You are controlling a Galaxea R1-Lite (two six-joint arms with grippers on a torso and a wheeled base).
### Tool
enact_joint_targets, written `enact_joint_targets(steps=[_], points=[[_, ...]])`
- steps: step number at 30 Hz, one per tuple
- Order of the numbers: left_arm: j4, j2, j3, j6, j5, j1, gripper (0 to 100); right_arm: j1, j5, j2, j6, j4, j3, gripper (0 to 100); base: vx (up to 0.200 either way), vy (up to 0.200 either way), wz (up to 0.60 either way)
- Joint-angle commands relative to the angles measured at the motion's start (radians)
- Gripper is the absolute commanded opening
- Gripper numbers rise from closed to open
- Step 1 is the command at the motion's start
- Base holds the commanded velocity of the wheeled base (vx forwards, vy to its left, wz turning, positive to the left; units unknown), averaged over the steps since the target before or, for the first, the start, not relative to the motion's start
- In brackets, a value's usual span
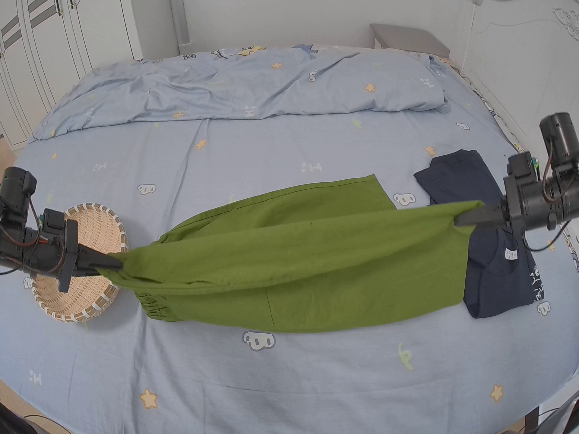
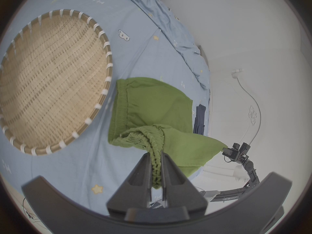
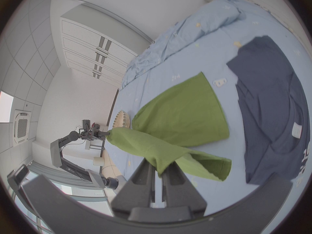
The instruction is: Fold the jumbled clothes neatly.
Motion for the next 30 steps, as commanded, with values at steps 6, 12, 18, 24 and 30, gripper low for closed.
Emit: enact_joint_targets(steps=[6,12,18,24,30], points=[[0.021,0.194,-0.192,-0.082,0.007,-0.012,0,-0.023,-0.008,0.293,0.016,0.077,-0.385,0,0.000,0.000,0.00],[0.017,0.236,-0.207,-0.081,0.009,-0.004,0,-0.023,-0.008,0.394,0.017,0.095,-0.508,0,0.000,0.000,0.00],[0.009,0.262,-0.233,-0.081,0.009,0.010,0,-0.023,-0.008,0.465,0.039,0.096,-0.594,0,0.000,0.000,0.00],[0.008,0.292,-0.263,-0.075,0.009,0.010,0,-0.022,-0.008,0.523,0.057,0.081,-0.660,0,0.000,0.000,0.00],[-0.011,0.320,-0.267,-0.070,0.009,0.003,0,-0.020,-0.008,0.571,0.058,0.080,-0.726,0,0.000,0.000,0.00]])
